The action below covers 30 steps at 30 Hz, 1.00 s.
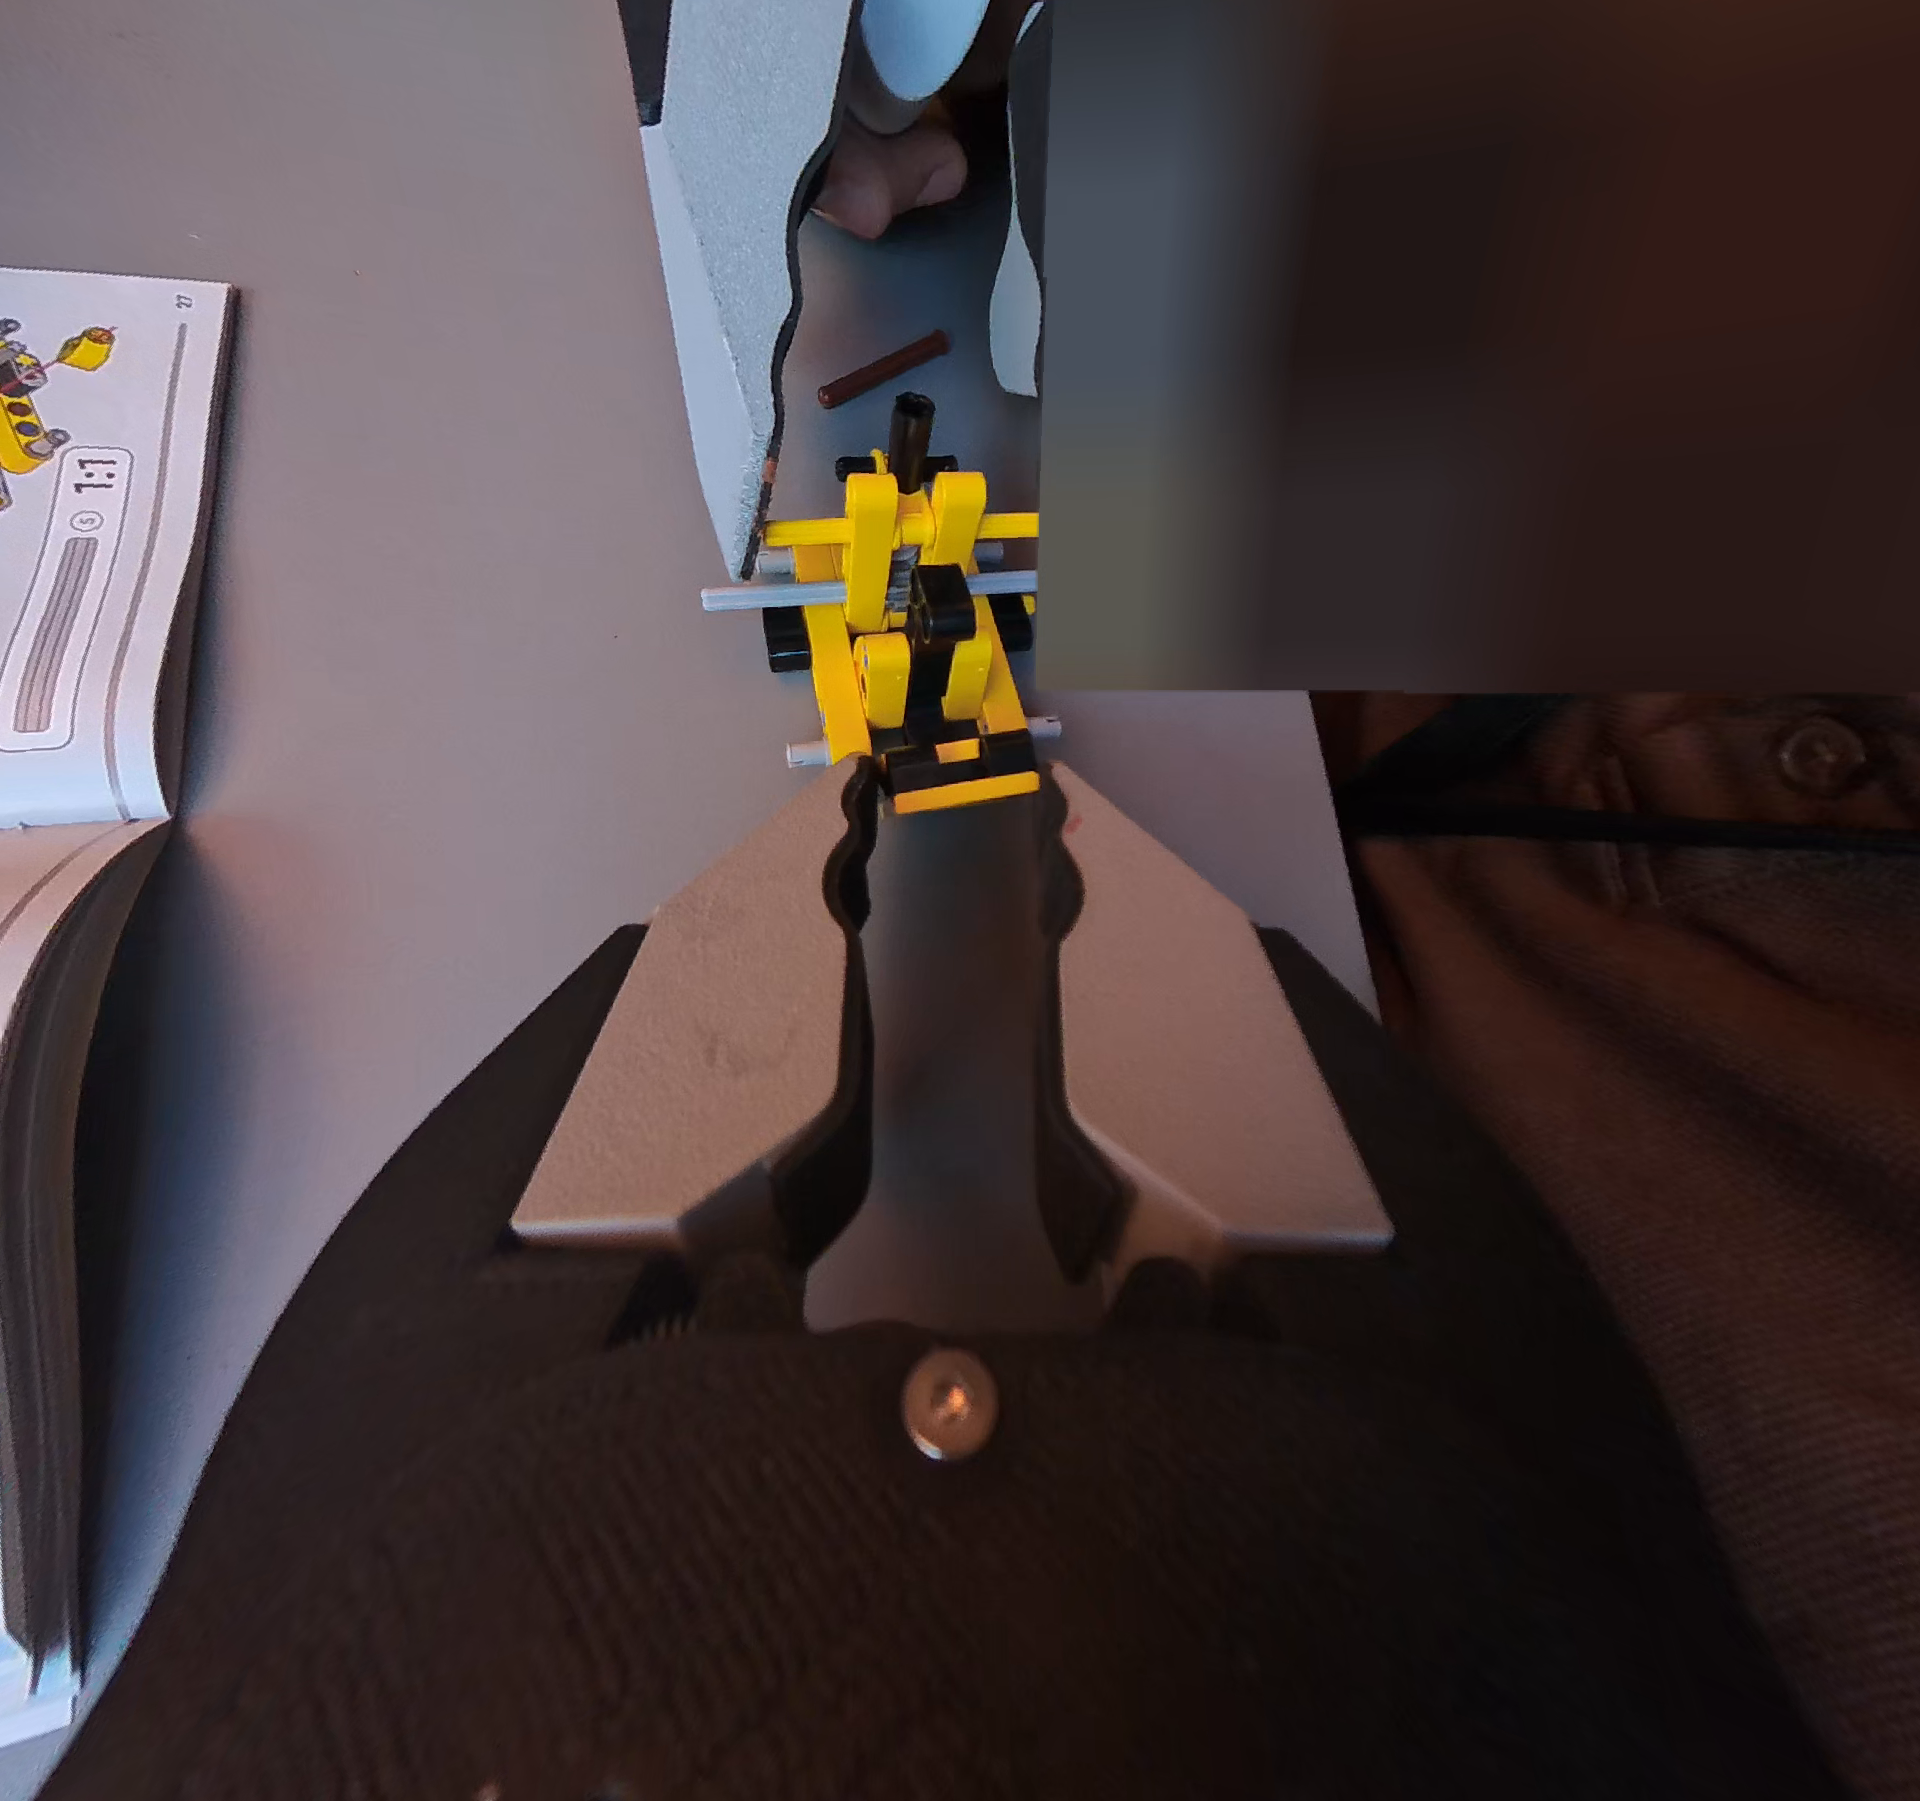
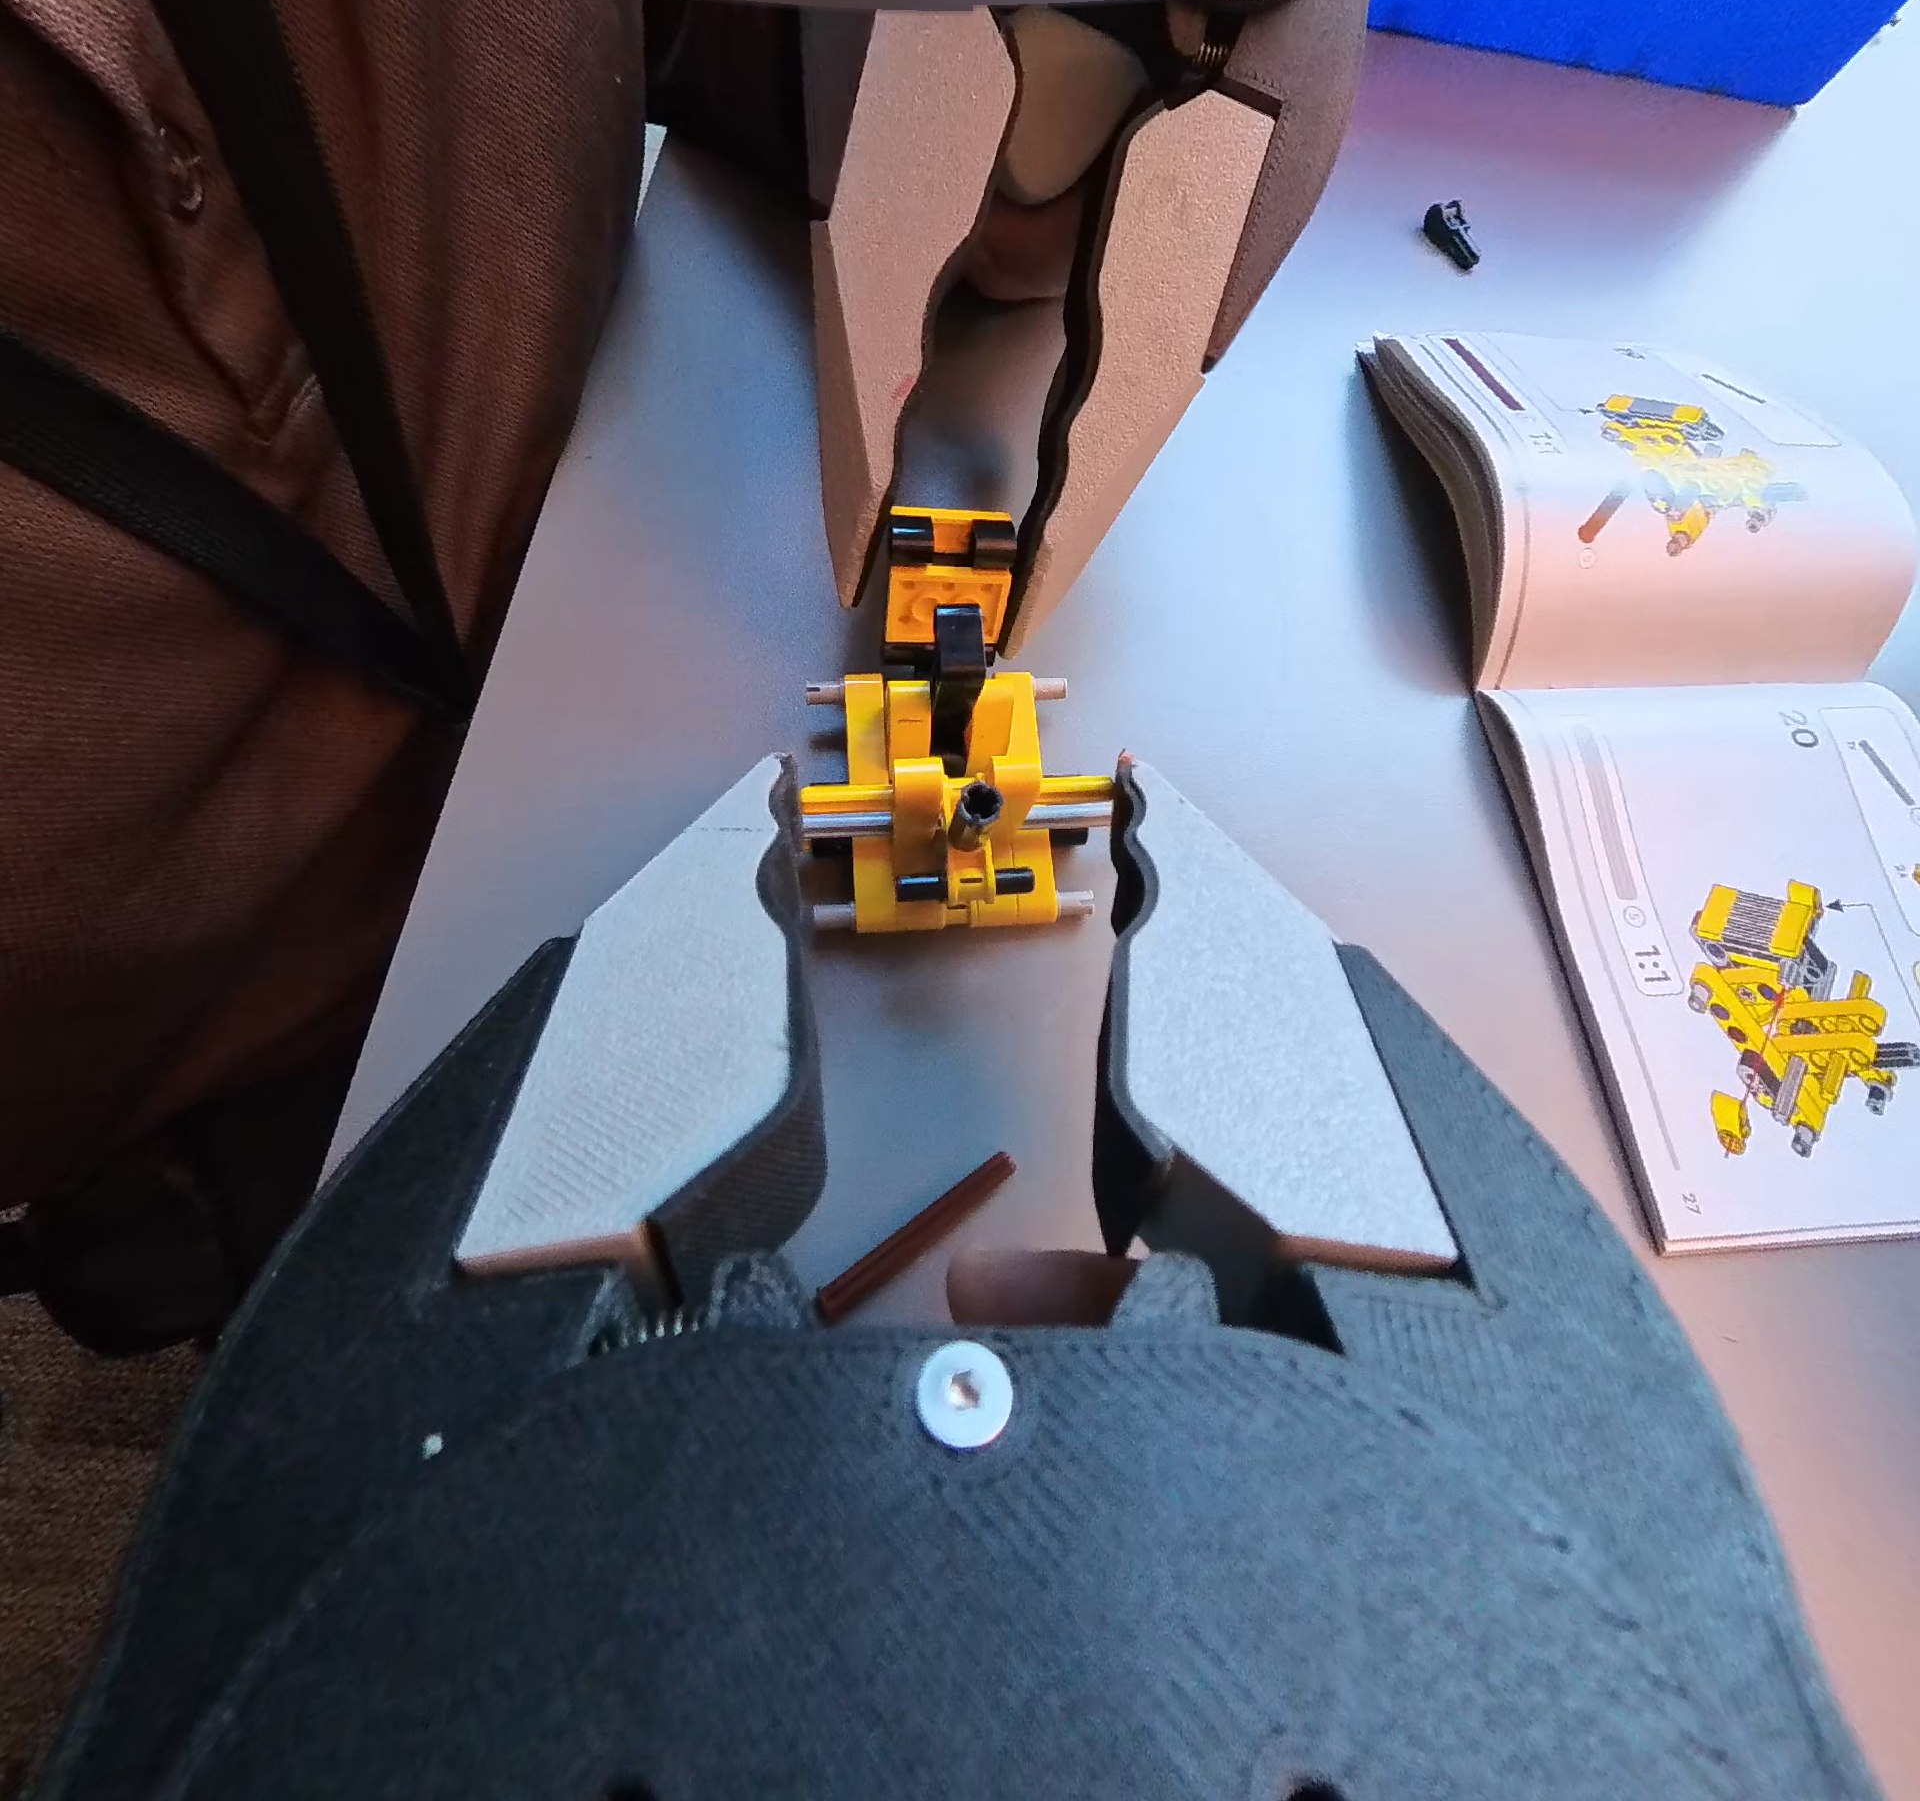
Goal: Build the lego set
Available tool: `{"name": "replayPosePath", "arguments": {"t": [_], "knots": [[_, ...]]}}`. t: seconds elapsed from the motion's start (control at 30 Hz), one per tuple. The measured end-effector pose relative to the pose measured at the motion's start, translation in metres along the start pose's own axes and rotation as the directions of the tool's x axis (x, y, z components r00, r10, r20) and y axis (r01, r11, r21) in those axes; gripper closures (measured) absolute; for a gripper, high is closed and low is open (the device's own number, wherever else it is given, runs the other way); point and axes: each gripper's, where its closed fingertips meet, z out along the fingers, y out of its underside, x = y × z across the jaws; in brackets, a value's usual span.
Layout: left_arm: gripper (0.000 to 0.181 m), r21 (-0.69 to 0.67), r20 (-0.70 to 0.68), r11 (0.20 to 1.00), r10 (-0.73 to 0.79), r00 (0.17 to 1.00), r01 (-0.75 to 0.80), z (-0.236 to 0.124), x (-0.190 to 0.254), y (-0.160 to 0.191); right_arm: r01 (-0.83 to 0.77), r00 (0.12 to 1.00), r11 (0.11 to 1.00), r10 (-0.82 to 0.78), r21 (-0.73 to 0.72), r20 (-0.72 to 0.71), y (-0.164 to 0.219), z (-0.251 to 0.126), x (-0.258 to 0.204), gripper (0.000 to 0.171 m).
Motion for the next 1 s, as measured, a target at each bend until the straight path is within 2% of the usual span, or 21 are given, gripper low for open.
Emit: {"name": "replayPosePath", "arguments": {"t": [0.23,0.47,0.77,1.0], "knots": [[0.152,0.011,-0.013,0.999,-0.035,0.999,0.035,-0.001,-0.002,-0.001,0.004,1.000,1.000,-0.004,-0.024,-0.001,0.003,0.002,0.000,0.115],[0.137,0.024,0.013,0.999,-0.038,0.999,0.037,-0.003,-0.004,-0.002,-0.008,1.000,1.000,0.008,0.015,-0.022,-0.001,-0.002,0.003,0.113],[0.130,0.139,0.054,0.989,-0.069,0.996,0.061,-0.027,-0.009,-0.005,-0.125,0.992,0.977,0.120,0.175,0.038,-0.018,-0.020,0.007,0.108],[0.131,0.161,0.127,0.987,-0.031,0.991,0.011,-0.051,-0.013,0.008,-0.272,0.962,0.895,0.262,0.354,0.078,-0.029,-0.050,0.030,0.108]]}}
